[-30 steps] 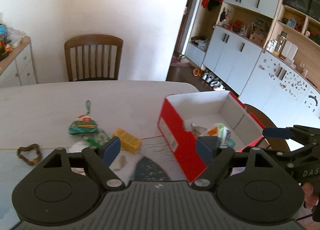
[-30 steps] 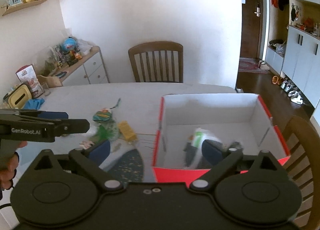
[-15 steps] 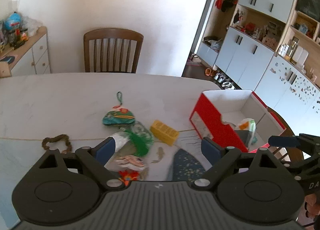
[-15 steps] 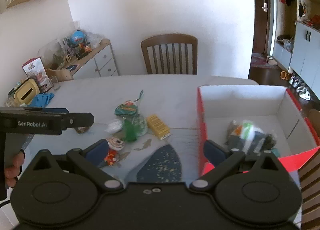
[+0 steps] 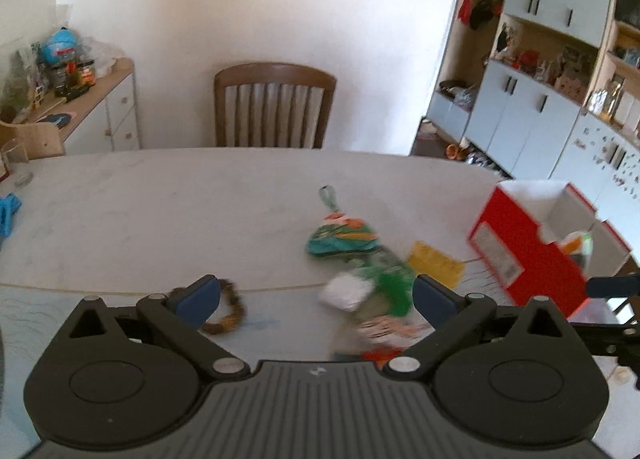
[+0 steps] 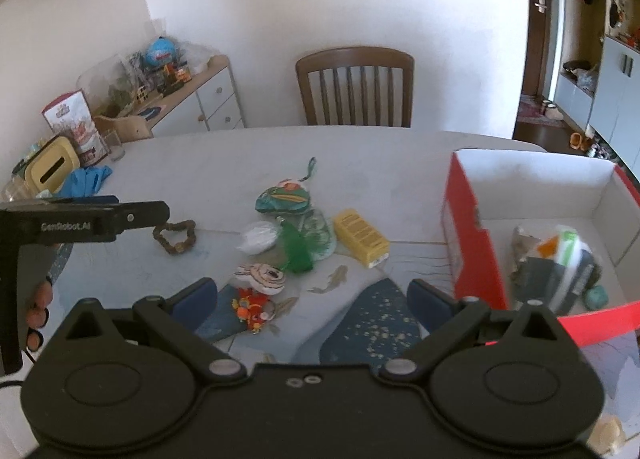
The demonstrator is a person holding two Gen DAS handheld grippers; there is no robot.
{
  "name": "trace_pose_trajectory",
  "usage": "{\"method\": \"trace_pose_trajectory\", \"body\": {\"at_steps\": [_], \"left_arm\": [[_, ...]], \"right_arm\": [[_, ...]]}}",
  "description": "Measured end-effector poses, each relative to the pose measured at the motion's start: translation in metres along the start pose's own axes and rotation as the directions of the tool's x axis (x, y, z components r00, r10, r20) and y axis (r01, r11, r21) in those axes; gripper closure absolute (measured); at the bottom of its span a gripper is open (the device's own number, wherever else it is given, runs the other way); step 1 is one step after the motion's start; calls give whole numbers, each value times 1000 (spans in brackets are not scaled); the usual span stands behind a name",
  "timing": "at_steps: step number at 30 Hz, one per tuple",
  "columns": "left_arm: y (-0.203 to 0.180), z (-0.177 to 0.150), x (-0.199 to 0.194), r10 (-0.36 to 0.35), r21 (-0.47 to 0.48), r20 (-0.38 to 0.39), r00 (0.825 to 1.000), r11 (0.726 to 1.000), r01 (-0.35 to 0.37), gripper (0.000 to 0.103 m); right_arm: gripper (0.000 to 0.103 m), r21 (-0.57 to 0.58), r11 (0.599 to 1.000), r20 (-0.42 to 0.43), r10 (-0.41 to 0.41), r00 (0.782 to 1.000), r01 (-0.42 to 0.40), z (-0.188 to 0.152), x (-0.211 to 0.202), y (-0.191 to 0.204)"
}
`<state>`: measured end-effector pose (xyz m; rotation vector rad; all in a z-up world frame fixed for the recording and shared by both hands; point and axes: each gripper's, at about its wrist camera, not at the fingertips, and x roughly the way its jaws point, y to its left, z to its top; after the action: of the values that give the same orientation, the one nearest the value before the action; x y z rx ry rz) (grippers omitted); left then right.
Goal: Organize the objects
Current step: 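Withdraw both grippers from the box back over the table, then grasp the brown hair tie with the left gripper while the right grasps the cartoon pouch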
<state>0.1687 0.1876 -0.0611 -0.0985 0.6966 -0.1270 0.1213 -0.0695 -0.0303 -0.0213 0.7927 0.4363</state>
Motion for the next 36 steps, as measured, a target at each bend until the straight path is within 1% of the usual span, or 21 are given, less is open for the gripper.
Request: {"method": "trace_pose_trajectory", "body": {"at_steps": [3,7,16,19,22,24,27,32,34,36], "left_arm": [[19,-7,12,10,-36,-25,1000,999,-11,0],[39,-16,28,41,-73,-50,998,996,-44,0],[71,-29,63,90,-55,-74,993,994,-94,0],[79,-28,74,118,-50,-83,989,991,-123,0],[93,-25,80,140,-97,-85,987,984,-148,0],[102,-22,86,145,-128,-95,985,979,-156,0],[108,-21,97,156,-124,-116,981,978,-170,1],[120,-25,106,161,-161,-138,977,970,-183,1],[124,-27,108,162,-170,-144,976,968,-185,6],[125,-26,109,167,-166,-136,976,968,-189,9]], "right_arm": [[2,-8,1000,-20,7,1000,-8,-3,14,8],[2,-22,1000,-49,1,999,-2,-7,32,17],[4,-26,1000,-89,5,996,-8,-5,69,31],[7,-20,1000,-118,11,993,-13,-4,82,32],[9,2,1000,-138,7,990,-7,-4,92,29],[9,16,1000,-144,9,990,-7,-3,98,28],[11,19,1000,-155,12,988,-9,0,109,30],[16,19,1000,-165,17,986,-15,3,123,37],[17,27,1000,-172,20,985,-16,4,129,38],[20,45,999,-180,29,983,-21,5,134,38]]}}
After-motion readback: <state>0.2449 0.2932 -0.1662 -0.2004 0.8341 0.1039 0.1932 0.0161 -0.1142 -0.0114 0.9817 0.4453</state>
